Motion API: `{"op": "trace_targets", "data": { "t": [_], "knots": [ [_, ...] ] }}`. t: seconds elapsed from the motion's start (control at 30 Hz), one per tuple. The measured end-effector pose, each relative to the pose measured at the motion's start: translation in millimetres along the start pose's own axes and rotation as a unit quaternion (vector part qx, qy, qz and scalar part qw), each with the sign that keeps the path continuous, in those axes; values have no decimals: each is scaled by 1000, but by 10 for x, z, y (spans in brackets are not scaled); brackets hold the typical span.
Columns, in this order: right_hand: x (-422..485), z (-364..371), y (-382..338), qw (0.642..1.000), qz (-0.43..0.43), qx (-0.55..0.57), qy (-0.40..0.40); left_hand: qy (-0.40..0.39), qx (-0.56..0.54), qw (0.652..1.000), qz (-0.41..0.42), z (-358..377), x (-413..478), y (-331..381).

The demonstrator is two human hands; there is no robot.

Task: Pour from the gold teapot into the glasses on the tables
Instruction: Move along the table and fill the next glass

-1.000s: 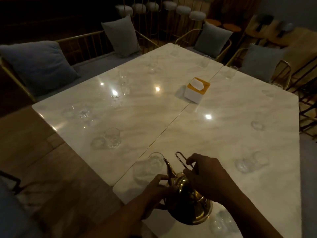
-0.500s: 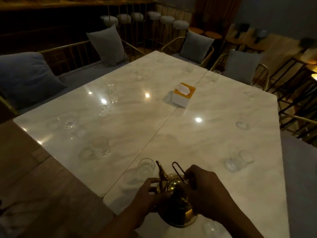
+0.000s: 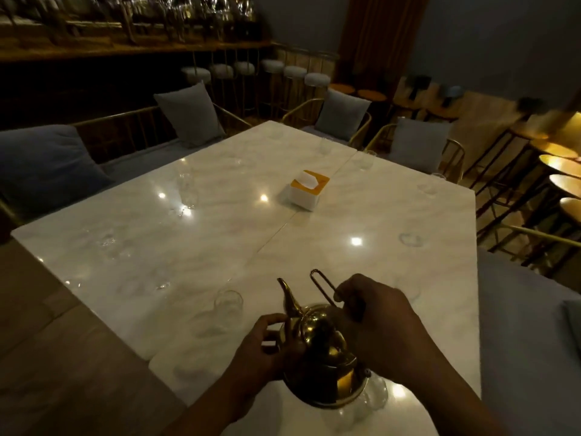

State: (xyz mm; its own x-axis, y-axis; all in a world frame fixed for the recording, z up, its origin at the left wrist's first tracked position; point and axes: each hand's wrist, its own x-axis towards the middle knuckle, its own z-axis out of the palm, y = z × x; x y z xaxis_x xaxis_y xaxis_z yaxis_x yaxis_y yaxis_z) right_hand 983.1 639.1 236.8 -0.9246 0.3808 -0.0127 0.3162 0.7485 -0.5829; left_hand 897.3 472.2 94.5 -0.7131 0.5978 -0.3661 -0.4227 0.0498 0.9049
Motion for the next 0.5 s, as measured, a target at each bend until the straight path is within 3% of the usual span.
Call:
{"op": "trace_targets", "data": {
  "t": [0.5],
  "knots": [
    [-703, -1013, 1222, 994, -82, -11, -67, 77, -40, 996, 8, 1843, -588, -561]
  ]
}}
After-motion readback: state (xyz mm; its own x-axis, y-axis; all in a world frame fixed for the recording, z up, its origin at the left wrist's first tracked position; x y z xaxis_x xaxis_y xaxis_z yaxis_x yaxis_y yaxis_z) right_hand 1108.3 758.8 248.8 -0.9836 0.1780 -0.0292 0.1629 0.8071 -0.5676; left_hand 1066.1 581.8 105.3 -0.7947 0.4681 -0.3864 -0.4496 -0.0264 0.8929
